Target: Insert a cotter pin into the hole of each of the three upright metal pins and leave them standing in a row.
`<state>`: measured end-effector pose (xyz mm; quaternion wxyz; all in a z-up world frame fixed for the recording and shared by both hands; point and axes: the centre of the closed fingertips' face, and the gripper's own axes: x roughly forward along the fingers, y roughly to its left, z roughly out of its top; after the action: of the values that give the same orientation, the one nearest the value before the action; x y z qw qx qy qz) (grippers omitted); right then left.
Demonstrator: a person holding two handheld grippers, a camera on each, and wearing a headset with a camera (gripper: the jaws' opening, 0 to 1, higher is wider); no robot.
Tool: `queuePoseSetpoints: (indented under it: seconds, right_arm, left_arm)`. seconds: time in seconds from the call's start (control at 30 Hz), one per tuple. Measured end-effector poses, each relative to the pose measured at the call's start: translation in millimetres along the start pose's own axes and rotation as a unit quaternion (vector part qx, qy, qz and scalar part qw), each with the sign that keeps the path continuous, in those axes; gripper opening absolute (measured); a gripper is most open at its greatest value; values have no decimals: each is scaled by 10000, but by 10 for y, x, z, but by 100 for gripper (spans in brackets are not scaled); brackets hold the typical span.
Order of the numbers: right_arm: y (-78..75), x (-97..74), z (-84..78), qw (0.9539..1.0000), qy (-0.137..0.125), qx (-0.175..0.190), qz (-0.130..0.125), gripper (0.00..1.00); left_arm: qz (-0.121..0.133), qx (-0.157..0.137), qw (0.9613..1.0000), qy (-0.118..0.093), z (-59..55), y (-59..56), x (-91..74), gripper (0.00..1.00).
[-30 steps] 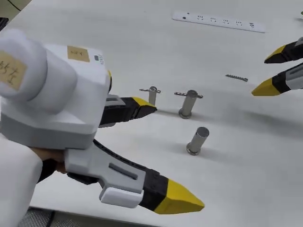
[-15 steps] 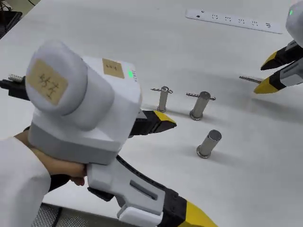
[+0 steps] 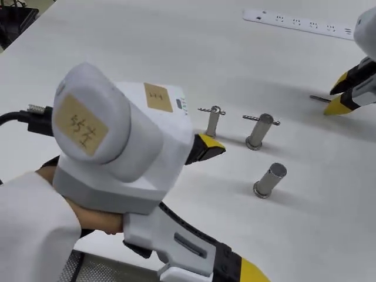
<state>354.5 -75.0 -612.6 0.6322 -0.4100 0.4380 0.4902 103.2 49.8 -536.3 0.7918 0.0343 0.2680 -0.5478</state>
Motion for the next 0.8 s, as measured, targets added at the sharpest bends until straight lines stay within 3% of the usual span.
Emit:
queuePoseSetpoints:
  seconds: [0.13, 0.23, 0.27, 0.37, 0.5, 0.67, 0.8]
  right_arm:
    - [37, -5, 11, 9999, 79, -67, 119, 20]
    - [163, -10, 2, 9987, 206, -83, 462, 12]
    - [130, -15, 10, 9990, 225, -168, 348, 11]
    - [173, -31, 14, 9981, 368, -272, 401, 12]
    - [203, -50, 12, 9975, 508, -266, 425, 11]
    - [190, -55, -12, 9966, 683, -188, 413, 12]
    - [222, -66, -2, 9950, 879, -214, 430, 12]
  left_arm:
    - [27, -59, 10000, -64, 16, 16, 3, 99]
    - [12, -142, 9997, -174, 50, 15, 12, 99]
    - [0, -164, 9996, -215, 62, 10, 15, 99]
    - [-124, -297, 9990, -306, 93, -36, 38, 99]
    - [-122, -360, 9986, -373, 127, -40, 62, 98]
    - [-135, -675, 9967, -424, 149, -25, 84, 97]
    - [-168, -677, 9966, -440, 152, -35, 89, 97]
